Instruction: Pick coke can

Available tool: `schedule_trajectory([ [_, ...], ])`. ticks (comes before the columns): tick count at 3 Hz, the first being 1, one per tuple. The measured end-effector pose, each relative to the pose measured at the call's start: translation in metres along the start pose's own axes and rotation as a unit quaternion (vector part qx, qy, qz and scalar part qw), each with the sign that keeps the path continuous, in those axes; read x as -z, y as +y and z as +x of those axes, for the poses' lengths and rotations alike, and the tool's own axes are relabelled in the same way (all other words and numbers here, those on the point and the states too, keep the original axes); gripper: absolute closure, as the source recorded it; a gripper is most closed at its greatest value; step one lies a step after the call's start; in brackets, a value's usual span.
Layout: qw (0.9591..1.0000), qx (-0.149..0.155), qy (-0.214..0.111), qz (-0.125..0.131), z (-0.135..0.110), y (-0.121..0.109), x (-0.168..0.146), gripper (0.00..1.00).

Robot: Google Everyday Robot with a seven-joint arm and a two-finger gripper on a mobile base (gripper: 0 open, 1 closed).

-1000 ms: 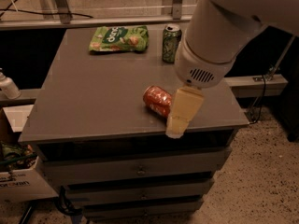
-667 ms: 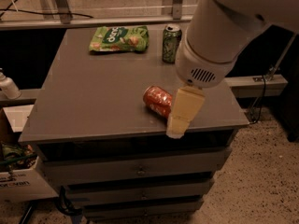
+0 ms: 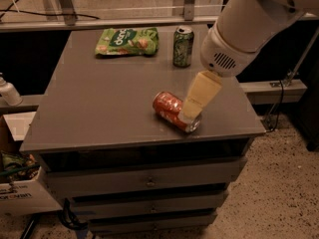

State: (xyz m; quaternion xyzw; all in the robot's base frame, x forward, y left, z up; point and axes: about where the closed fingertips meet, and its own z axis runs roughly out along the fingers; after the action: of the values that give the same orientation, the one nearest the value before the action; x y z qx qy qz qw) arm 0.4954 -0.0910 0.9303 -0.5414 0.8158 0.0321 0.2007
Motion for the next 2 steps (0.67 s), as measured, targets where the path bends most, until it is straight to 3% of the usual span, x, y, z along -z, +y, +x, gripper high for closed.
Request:
schedule_trajectory([
  [1, 0.9992, -0.034, -0.017, 0.015, -0.015, -0.013, -0.011, 0.0],
  [2, 0.9969, -0.055, -0.02, 0.052, -0.029, -0.014, -0.021, 0.0],
])
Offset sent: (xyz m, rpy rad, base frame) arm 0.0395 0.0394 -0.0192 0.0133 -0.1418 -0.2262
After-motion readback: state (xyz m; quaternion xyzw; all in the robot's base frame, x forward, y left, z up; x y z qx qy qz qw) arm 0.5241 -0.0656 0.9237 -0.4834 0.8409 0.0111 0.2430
